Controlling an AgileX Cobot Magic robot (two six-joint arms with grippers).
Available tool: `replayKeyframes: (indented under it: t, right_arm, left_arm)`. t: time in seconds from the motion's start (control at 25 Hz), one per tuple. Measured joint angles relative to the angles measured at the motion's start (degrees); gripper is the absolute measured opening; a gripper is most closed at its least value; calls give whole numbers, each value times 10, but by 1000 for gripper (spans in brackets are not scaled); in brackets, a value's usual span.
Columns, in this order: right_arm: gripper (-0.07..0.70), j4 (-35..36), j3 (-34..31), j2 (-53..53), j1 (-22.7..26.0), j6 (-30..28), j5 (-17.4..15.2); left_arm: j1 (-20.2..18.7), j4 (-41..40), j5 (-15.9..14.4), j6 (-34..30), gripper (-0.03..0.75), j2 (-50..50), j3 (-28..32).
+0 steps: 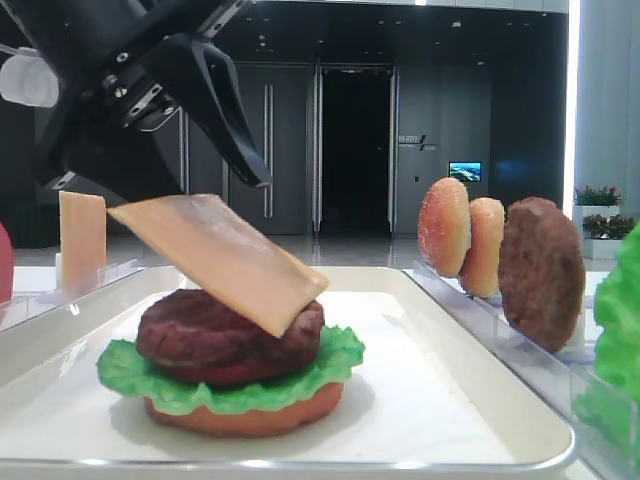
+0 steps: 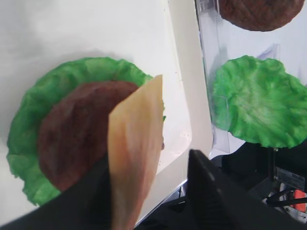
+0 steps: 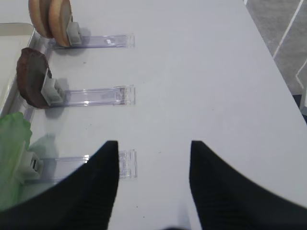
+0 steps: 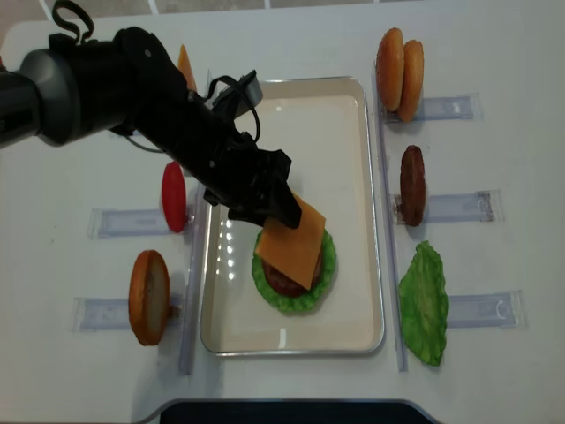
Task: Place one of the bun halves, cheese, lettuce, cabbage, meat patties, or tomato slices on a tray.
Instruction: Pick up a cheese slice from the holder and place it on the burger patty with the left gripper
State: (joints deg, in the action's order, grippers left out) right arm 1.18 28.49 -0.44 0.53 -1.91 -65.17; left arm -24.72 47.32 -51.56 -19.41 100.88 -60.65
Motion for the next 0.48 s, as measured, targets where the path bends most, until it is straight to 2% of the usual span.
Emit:
replayKeyframes:
  t: [0.08, 0.16, 0.48]
  right_arm:
    - [356, 0, 0, 0, 0, 0, 0]
    - [356, 0, 0, 0, 0, 0, 0]
    - [356, 0, 0, 0, 0, 0, 0]
  left_arm:
    - [0, -20, 0, 16, 427, 0, 0]
    - [0, -38, 0, 29, 454, 0, -1]
    - [0, -115, -7, 70, 470, -9, -13]
